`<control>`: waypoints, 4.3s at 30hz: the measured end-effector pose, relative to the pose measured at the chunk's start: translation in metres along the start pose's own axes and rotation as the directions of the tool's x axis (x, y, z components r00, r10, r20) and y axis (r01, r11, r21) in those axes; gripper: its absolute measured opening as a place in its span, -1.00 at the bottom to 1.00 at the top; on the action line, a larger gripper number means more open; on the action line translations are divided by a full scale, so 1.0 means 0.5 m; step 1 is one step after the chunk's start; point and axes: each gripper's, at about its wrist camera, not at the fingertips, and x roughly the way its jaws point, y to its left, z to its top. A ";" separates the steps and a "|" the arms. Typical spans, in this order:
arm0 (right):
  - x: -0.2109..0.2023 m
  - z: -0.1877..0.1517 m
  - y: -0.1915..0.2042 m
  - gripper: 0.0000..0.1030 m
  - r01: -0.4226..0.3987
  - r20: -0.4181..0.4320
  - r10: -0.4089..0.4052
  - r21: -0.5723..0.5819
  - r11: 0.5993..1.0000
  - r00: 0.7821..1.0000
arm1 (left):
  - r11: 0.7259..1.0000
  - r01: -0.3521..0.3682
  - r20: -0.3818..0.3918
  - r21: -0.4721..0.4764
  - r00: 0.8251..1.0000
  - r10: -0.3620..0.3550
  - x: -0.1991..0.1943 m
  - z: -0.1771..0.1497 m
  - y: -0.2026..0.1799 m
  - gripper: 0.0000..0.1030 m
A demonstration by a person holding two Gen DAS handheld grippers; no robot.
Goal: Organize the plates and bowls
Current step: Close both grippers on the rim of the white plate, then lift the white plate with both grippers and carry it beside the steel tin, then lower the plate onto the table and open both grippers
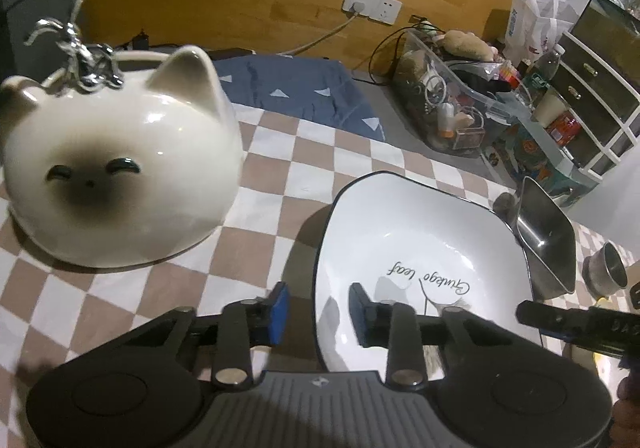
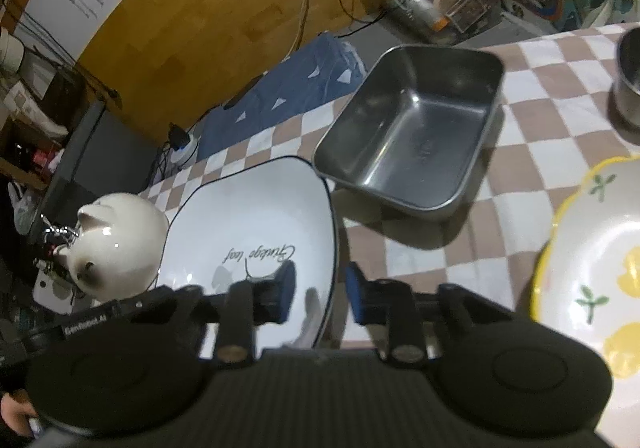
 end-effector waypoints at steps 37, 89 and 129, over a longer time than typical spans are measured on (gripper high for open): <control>-0.170 -0.092 0.075 -0.72 0.004 -0.021 -0.009 -0.196 0.981 1.000 | 0.995 0.006 0.068 0.100 0.998 -0.013 -0.221 -0.108 -0.057 -0.71; -0.389 -0.449 -0.044 -0.72 0.138 -0.189 -0.148 -0.066 0.988 0.971 | 0.994 0.047 -0.151 0.103 0.988 -0.031 -0.312 -0.475 -0.112 -0.71; -0.413 -0.491 -0.033 0.40 0.216 -0.104 -0.226 -0.105 0.971 0.969 | 0.980 0.067 -0.121 0.190 0.992 -0.044 -0.353 -0.491 -0.137 0.45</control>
